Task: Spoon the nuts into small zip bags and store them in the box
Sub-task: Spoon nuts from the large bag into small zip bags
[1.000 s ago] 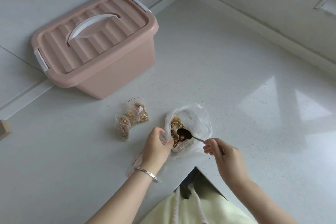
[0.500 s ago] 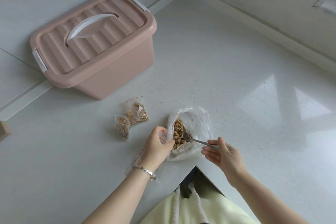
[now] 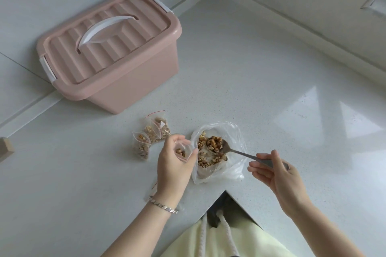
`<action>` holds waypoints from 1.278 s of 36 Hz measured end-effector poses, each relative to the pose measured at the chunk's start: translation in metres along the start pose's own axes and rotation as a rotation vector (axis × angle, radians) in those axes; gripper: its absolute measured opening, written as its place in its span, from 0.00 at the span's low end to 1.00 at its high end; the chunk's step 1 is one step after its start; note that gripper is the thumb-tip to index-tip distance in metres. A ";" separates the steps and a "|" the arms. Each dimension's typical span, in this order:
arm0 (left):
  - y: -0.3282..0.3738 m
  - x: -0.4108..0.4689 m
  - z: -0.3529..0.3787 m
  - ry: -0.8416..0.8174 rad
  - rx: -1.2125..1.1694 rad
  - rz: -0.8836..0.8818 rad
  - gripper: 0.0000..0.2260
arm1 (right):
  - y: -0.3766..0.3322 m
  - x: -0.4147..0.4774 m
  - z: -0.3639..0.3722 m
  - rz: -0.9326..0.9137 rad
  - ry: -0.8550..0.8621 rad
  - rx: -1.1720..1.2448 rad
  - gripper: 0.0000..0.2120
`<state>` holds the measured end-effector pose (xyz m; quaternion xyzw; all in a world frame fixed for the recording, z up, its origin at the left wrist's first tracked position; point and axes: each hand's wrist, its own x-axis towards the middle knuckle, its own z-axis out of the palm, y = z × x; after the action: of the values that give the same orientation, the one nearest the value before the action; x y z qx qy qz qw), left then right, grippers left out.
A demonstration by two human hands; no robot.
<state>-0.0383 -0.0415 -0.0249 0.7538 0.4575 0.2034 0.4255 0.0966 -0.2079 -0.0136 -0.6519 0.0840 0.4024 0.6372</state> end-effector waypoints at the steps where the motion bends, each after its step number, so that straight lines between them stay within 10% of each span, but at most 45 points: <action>1: 0.002 0.000 0.002 0.005 -0.017 0.000 0.17 | -0.004 -0.001 0.000 -0.012 -0.002 0.014 0.19; 46: 0.042 0.003 0.025 -0.156 -0.172 -0.038 0.15 | -0.021 -0.038 0.029 -0.179 0.009 0.282 0.19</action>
<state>0.0018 -0.0597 -0.0041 0.7193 0.4181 0.1747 0.5267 0.0724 -0.1937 0.0300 -0.5627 0.0841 0.3251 0.7553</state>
